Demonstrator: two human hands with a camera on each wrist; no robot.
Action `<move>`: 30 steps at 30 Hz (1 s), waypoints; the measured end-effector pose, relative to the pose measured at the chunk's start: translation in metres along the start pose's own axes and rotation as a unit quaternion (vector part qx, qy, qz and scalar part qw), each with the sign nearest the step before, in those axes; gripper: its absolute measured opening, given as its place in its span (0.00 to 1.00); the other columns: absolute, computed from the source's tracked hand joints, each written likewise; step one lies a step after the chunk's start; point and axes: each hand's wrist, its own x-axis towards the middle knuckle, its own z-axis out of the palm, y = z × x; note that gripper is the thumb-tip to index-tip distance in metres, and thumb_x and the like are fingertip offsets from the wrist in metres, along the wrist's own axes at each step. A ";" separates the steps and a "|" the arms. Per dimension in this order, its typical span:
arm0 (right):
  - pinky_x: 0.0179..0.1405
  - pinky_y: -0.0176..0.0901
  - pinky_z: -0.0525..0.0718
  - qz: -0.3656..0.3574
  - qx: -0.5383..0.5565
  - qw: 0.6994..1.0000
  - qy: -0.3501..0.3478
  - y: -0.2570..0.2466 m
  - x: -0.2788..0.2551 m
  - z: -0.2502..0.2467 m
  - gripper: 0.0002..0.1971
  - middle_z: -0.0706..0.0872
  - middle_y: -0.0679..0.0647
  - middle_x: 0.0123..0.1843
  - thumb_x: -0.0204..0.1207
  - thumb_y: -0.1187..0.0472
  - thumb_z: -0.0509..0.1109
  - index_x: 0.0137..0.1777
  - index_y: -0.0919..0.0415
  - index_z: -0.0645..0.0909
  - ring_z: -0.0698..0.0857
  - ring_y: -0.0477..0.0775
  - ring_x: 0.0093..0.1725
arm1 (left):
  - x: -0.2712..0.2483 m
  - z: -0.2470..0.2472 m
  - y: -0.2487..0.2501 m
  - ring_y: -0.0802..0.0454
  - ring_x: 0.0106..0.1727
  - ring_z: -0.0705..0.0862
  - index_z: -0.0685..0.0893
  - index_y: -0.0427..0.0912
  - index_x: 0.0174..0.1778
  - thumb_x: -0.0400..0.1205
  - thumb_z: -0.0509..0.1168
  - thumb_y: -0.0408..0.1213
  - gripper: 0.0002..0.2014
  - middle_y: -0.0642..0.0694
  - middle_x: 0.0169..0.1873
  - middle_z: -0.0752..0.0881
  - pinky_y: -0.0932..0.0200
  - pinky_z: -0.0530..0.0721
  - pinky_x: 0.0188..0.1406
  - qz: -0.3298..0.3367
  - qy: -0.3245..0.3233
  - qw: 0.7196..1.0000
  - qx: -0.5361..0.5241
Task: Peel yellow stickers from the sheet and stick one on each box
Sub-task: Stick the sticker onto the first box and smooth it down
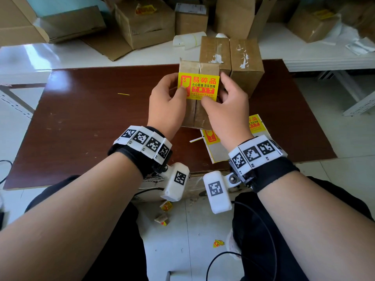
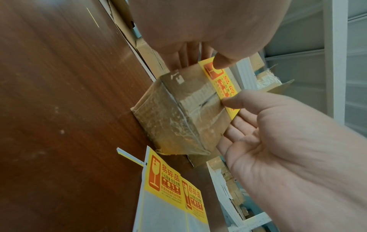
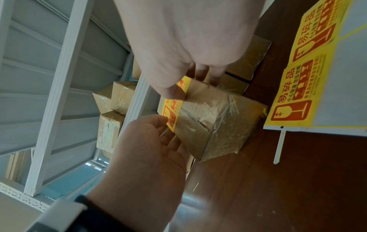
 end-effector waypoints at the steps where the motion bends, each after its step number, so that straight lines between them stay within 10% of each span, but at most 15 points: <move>1: 0.77 0.55 0.90 0.000 0.004 1.000 -0.002 0.000 0.000 0.000 0.36 0.95 0.45 0.67 0.77 0.66 0.75 0.88 0.59 0.78 0.92 0.43 0.70 | 0.000 0.000 0.000 0.56 0.62 0.91 0.88 0.42 0.71 0.81 0.62 0.38 0.22 0.51 0.59 0.93 0.52 0.89 0.67 0.001 0.000 1.000 0.003; 9: 0.82 0.55 0.86 0.012 0.016 1.000 0.004 0.001 0.003 0.001 0.33 0.91 0.48 0.78 0.82 0.64 0.66 0.89 0.57 0.78 0.89 0.45 0.77 | 0.003 0.000 -0.004 0.58 0.62 0.90 0.88 0.41 0.71 0.85 0.62 0.31 0.19 0.52 0.59 0.93 0.61 0.87 0.63 0.008 0.006 1.000 0.007; 17: 0.74 0.55 0.91 -0.026 -0.020 0.999 -0.010 -0.004 -0.003 0.000 0.29 0.96 0.43 0.64 0.79 0.59 0.81 0.81 0.53 0.85 0.93 0.41 0.67 | 0.002 0.000 -0.003 0.56 0.62 0.91 0.88 0.42 0.71 0.83 0.62 0.39 0.21 0.51 0.59 0.93 0.49 0.89 0.68 0.000 0.003 1.000 0.007; 30: 0.75 0.51 0.91 -0.011 -0.028 0.999 -0.016 0.001 0.002 -0.001 0.35 0.95 0.45 0.69 0.79 0.65 0.71 0.89 0.59 0.78 0.94 0.46 0.66 | 0.001 -0.001 0.002 0.57 0.63 0.90 0.88 0.43 0.71 0.83 0.63 0.43 0.22 0.52 0.60 0.93 0.50 0.88 0.69 -0.008 -0.003 1.000 0.009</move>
